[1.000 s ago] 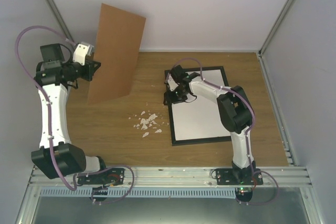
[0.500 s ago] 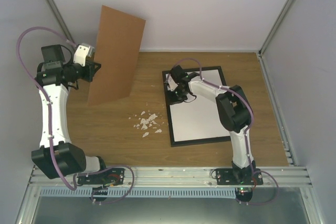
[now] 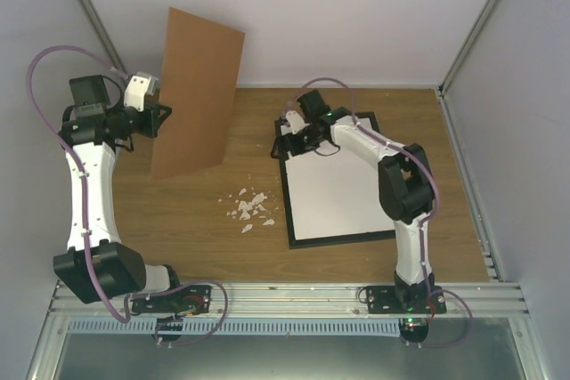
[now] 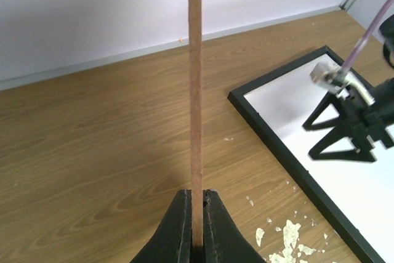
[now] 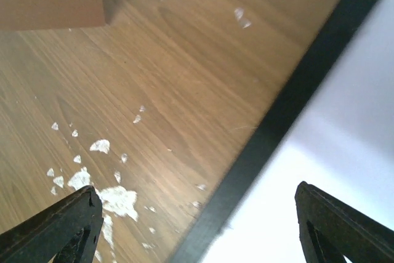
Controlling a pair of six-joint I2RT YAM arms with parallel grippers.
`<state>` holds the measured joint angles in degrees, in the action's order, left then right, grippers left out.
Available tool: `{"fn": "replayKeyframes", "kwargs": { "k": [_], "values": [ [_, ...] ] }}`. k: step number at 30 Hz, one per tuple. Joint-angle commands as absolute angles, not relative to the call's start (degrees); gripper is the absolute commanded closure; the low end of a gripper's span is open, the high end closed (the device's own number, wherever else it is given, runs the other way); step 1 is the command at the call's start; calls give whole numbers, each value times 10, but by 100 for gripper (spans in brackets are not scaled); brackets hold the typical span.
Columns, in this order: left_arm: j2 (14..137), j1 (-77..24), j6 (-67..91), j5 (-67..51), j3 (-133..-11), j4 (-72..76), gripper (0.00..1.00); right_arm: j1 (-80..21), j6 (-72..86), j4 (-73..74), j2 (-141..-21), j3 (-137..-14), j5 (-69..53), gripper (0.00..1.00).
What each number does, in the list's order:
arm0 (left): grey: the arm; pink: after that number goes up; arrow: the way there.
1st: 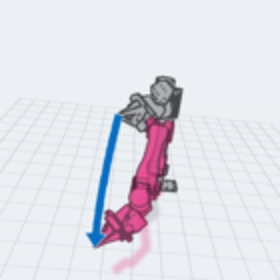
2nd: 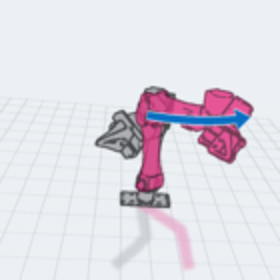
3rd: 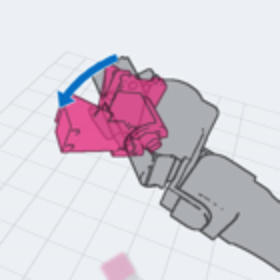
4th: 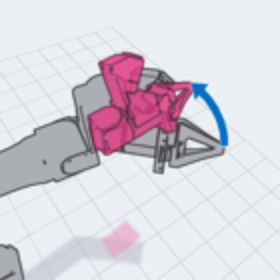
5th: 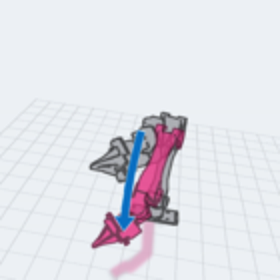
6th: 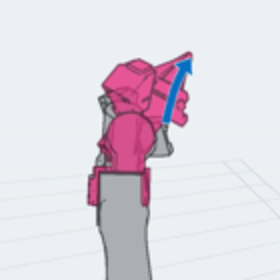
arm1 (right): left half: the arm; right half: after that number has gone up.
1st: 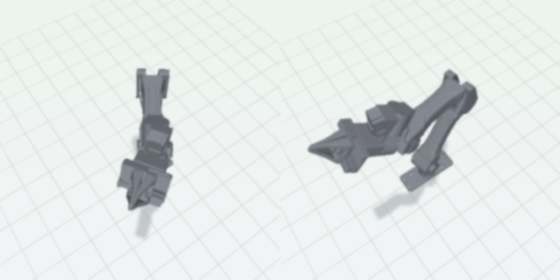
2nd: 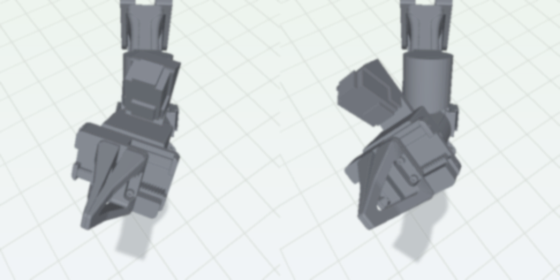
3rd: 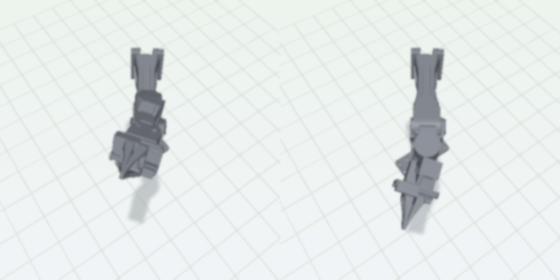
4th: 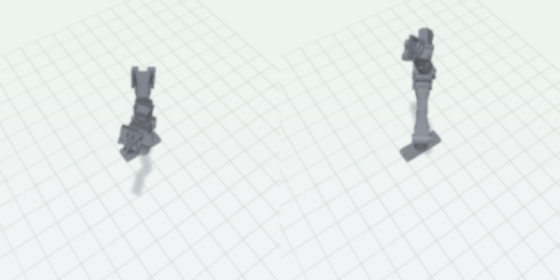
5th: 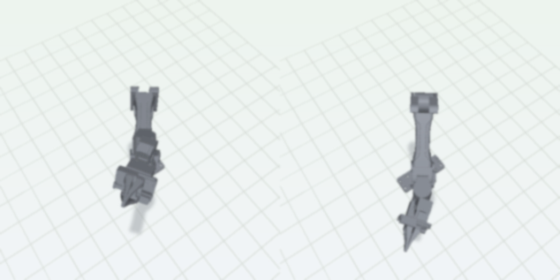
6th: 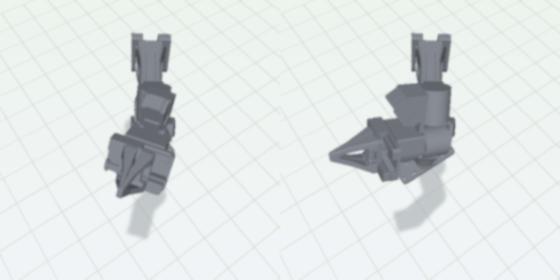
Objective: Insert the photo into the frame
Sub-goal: Move the photo frame to the center of the board.
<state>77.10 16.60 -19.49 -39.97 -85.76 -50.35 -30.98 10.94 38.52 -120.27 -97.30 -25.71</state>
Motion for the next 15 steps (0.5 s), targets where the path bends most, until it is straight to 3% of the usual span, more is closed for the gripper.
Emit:
{"fn": "replayKeyframes", "kwargs": {
  "k": [1,9,15],
  "values": [
    [770,165,-182,-447,-890,-453,100,-230,-53,391,-1126,-949,-316,14],
    [795,151,-148,-490,-931,-459,100,10,-220,510,-1103,-937,-317,12],
    [820,151,-89,-521,-966,-468,100,146,-315,508,-1120,-894,-228,40]
  ]
}}
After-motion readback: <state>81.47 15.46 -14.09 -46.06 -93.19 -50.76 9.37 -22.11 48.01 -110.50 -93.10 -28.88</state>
